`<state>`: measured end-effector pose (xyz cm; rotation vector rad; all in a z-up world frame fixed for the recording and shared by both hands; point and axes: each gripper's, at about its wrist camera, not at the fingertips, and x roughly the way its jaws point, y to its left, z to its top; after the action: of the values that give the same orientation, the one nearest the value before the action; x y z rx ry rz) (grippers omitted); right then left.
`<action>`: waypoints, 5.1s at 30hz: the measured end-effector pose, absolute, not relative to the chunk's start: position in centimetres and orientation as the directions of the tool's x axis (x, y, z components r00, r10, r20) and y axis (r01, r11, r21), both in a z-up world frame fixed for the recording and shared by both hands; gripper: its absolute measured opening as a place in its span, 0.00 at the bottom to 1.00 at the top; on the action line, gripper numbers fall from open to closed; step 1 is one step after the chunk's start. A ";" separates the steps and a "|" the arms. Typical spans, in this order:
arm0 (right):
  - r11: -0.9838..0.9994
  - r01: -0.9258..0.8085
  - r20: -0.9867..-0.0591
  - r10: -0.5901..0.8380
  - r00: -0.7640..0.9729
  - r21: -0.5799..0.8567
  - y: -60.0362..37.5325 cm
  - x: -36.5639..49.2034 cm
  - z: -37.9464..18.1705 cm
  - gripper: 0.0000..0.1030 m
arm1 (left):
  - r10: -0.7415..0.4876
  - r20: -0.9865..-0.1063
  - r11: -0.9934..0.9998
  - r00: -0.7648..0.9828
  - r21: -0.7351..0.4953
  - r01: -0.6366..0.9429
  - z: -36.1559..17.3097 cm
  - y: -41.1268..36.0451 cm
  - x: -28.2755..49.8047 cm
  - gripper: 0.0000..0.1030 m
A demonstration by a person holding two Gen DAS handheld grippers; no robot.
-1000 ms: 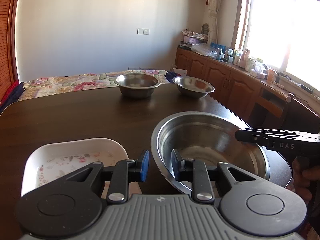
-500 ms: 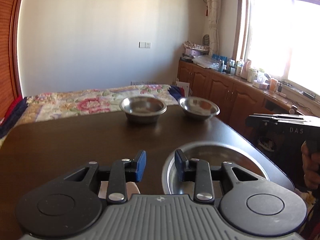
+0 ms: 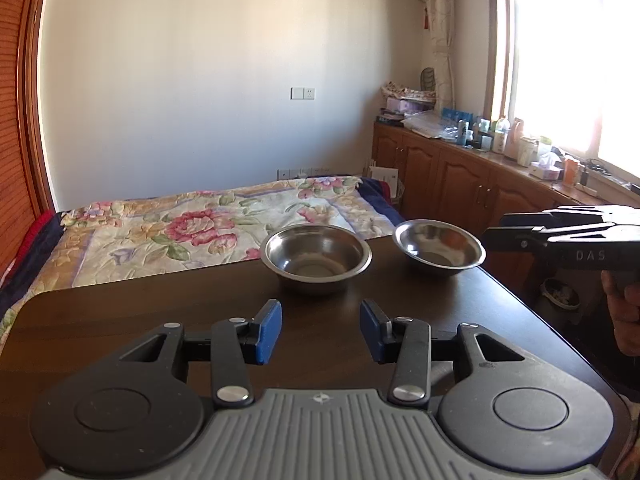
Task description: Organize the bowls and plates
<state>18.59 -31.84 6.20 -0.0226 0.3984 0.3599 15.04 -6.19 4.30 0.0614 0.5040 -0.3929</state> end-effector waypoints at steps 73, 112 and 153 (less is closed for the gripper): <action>0.889 -0.429 -0.553 0.442 0.707 0.161 -27.6 29.9 3.4 0.40 | -0.361 -0.583 0.925 0.728 -0.124 0.359 1.9 -8.1 28.2 0.30; 0.868 -0.449 -0.507 0.490 0.709 0.212 -30.1 15.0 5.7 0.36 | -0.496 -0.511 0.860 0.702 -0.176 0.480 3.7 -7.2 10.4 0.30; 0.887 -0.406 -0.553 0.457 0.697 0.221 -29.8 9.4 2.6 0.32 | -0.474 -0.561 0.859 0.679 -0.125 0.496 0.3 -8.0 4.5 0.31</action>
<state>9.39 -29.81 2.56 0.0841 0.6391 0.4818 4.53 -8.02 0.31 0.0386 0.6184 -0.5448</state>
